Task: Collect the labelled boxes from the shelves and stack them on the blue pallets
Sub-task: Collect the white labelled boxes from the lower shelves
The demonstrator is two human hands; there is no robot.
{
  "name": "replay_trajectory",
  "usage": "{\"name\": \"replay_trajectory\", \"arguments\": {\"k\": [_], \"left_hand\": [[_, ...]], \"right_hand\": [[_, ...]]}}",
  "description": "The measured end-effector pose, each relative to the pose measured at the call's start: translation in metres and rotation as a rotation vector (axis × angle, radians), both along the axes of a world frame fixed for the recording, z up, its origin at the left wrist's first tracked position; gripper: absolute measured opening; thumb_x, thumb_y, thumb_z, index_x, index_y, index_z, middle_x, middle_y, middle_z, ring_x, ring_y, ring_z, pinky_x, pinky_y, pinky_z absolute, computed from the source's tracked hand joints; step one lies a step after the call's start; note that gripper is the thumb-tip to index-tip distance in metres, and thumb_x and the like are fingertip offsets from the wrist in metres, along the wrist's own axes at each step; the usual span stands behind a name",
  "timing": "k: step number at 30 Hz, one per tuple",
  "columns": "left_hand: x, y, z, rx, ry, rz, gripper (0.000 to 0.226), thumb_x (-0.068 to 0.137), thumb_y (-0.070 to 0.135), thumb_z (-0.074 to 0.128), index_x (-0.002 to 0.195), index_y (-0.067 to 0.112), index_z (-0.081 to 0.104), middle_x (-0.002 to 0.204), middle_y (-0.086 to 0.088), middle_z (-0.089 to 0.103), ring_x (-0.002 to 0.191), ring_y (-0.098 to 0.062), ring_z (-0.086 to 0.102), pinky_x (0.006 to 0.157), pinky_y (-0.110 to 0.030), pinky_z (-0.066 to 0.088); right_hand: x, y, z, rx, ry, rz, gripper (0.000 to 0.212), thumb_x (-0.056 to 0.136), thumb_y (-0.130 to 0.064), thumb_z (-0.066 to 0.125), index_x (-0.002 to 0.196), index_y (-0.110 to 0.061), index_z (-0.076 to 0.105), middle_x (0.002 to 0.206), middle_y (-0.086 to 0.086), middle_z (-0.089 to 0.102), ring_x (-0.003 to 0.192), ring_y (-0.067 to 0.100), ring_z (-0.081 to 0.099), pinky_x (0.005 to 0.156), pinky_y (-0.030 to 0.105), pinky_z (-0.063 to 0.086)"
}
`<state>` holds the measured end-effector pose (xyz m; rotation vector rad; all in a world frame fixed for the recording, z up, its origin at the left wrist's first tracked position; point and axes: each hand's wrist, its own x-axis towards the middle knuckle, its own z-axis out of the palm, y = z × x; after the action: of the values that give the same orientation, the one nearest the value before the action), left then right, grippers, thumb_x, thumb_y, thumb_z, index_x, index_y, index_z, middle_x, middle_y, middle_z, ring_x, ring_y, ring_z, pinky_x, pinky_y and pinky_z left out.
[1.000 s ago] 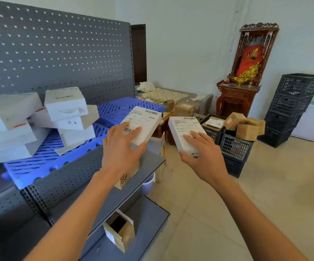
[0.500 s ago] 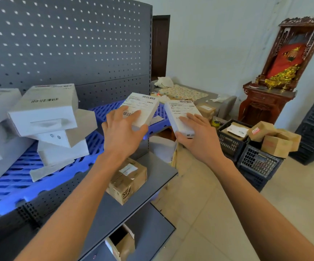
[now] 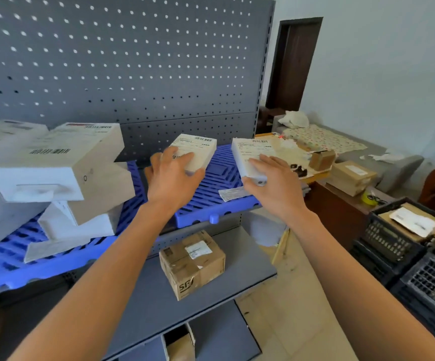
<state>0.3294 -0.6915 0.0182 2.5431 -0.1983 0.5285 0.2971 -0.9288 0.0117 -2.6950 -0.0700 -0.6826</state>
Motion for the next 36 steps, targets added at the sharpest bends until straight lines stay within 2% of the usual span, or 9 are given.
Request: {"name": "replay_trajectory", "arguments": {"k": [8, 13, 17, 22, 27, 32, 36], "left_hand": [[0.005, -0.01, -0.01, 0.122, 0.061, 0.112, 0.072, 0.094, 0.06, 0.052, 0.154, 0.023, 0.038, 0.159, -0.003, 0.031, 0.141, -0.035, 0.025, 0.112, -0.054, 0.024], [0.005, -0.015, -0.019, 0.114, 0.11, 0.132, 0.065, 0.095, 0.06, 0.051, 0.149, 0.025, 0.046, 0.163, -0.003, 0.028, 0.149, -0.034, 0.017, 0.113, -0.061, 0.026], [-0.003, -0.021, -0.02, 0.158, 0.106, 0.147, 0.061, 0.097, 0.058, 0.05, 0.148, 0.024, 0.046, 0.165, -0.004, 0.025, 0.153, -0.034, 0.009, 0.115, -0.063, 0.02], [-0.025, -0.032, -0.015, 0.192, -0.026, 0.154, 0.054, 0.096, 0.051, 0.056, 0.142, 0.025, 0.054, 0.153, -0.002, 0.045, 0.144, -0.029, 0.033, 0.113, -0.059, 0.029], [-0.053, -0.038, -0.01, 0.157, -0.042, 0.132, 0.04, 0.096, 0.041, 0.061, 0.132, 0.022, 0.064, 0.139, -0.001, 0.061, 0.13, -0.029, 0.051, 0.099, -0.055, 0.047], [-0.087, -0.028, -0.006, 0.183, -0.007, 0.137, 0.036, 0.098, 0.038, 0.06, 0.131, 0.025, 0.065, 0.133, 0.001, 0.064, 0.119, -0.024, 0.06, 0.088, -0.045, 0.055], [-0.123, -0.007, -0.005, 0.186, -0.002, 0.173, 0.037, 0.099, 0.039, 0.058, 0.135, 0.029, 0.062, 0.123, 0.004, 0.067, 0.107, -0.02, 0.062, 0.085, -0.039, 0.053]], "right_hand": [[0.028, -0.003, -0.008, 0.003, 0.036, 0.131, 0.056, 0.09, -0.056, 0.057, 0.139, -0.029, 0.058, 0.15, 0.0, 0.05, 0.143, 0.02, 0.036, 0.111, 0.052, 0.037], [0.032, -0.002, -0.016, -0.062, 0.134, 0.161, 0.063, 0.094, -0.062, 0.049, 0.148, -0.031, 0.044, 0.159, -0.002, 0.036, 0.148, 0.021, 0.022, 0.113, 0.056, 0.029], [0.03, -0.002, -0.016, -0.139, 0.13, 0.132, 0.065, 0.095, -0.066, 0.042, 0.15, -0.031, 0.04, 0.161, 0.0, 0.031, 0.15, 0.024, 0.019, 0.112, 0.057, 0.025], [0.02, -0.001, -0.009, -0.182, 0.026, 0.123, 0.049, 0.099, -0.054, 0.043, 0.14, -0.028, 0.053, 0.153, 0.0, 0.044, 0.146, 0.026, 0.029, 0.109, 0.057, 0.029], [0.006, 0.01, -0.008, -0.101, -0.109, 0.273, 0.035, 0.098, -0.038, 0.055, 0.126, -0.02, 0.067, 0.126, 0.0, 0.066, 0.122, 0.025, 0.054, 0.094, 0.046, 0.042], [-0.007, 0.032, -0.013, -0.032, -0.155, 0.392, 0.022, 0.095, -0.031, 0.06, 0.11, -0.02, 0.072, 0.103, -0.004, 0.073, 0.104, 0.023, 0.062, 0.088, 0.043, 0.045], [-0.025, 0.053, -0.011, 0.028, -0.172, 0.483, 0.021, 0.095, -0.027, 0.062, 0.109, -0.016, 0.074, 0.105, -0.001, 0.074, 0.098, 0.026, 0.064, 0.084, 0.043, 0.049]]}}
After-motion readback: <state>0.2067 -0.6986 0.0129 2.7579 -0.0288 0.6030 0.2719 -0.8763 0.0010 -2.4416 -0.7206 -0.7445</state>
